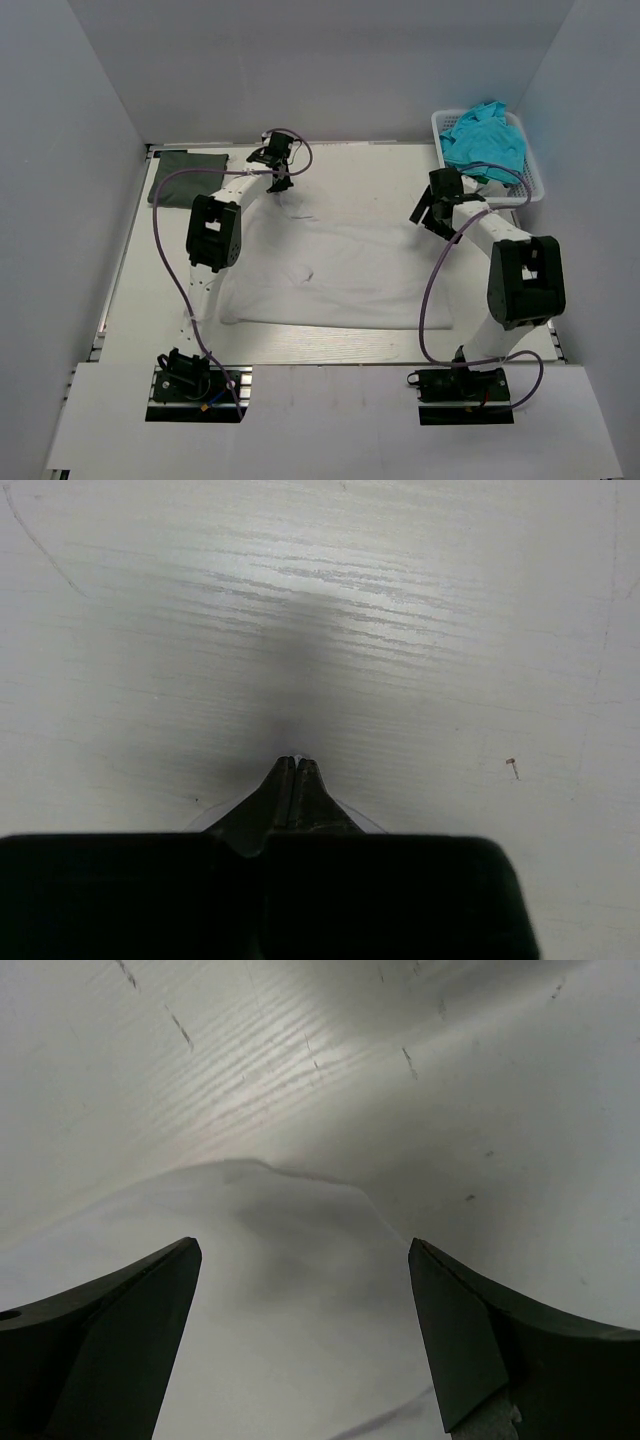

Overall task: Fold and stack the t-shirts
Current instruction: Grap the side of the flattened tshirt furthest away from the robot with both arms, then fold the other side of the tshirt into a rectangle

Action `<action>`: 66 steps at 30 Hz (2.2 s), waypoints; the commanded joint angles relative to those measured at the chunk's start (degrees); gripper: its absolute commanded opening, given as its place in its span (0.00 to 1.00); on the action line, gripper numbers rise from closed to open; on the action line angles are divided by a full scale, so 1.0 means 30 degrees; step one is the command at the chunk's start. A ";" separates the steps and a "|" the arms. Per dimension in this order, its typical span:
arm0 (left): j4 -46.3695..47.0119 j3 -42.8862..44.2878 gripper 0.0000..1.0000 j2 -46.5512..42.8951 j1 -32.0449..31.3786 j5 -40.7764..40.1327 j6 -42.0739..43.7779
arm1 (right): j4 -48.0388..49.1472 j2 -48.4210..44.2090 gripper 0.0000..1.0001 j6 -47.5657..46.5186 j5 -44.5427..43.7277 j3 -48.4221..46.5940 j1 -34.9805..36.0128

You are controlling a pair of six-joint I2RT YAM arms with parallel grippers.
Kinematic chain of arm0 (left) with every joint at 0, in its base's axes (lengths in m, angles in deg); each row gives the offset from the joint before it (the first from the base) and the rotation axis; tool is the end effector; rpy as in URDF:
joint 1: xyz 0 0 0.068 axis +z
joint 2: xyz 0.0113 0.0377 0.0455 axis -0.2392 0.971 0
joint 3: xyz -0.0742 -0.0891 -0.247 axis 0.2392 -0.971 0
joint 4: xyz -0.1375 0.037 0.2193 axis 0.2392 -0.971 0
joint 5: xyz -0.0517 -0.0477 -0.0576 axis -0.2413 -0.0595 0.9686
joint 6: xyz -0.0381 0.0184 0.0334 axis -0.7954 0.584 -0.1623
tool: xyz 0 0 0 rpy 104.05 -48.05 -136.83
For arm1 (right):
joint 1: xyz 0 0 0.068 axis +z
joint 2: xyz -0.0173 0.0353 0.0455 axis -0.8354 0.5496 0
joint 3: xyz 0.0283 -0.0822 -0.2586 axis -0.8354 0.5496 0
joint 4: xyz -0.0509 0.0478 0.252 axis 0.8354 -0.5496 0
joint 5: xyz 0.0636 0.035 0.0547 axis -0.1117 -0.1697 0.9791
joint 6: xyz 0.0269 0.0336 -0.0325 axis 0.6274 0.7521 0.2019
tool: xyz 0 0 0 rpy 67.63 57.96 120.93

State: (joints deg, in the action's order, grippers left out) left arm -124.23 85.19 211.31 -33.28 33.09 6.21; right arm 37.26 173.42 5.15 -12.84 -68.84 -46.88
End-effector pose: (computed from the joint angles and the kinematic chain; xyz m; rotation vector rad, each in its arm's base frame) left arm 0.5119 -0.1702 0.1578 -0.2044 2.4837 0.0467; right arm 0.3417 0.0469 0.2127 0.6408 2.3823 -0.1032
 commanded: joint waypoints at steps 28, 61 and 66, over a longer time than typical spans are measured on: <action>0.0094 -0.4843 0.00 -0.5647 0.0299 0.0488 -0.0244 | 0.0912 0.3571 0.27 0.1243 -0.2592 -0.0768 0.0168; -0.0111 -2.2386 0.00 -2.2256 0.0123 0.4495 -0.5164 | 0.5015 -0.5511 0.00 -0.4207 0.0982 0.5441 0.0460; 0.0589 -2.5931 0.00 -2.4513 0.0123 0.5845 -0.6337 | 0.5190 -0.6624 0.00 -0.3885 0.1214 0.6581 0.0431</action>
State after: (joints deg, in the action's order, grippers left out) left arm -124.89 10.72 141.76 -32.74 46.40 -9.90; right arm 50.57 156.22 -6.65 -9.47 -51.05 -45.66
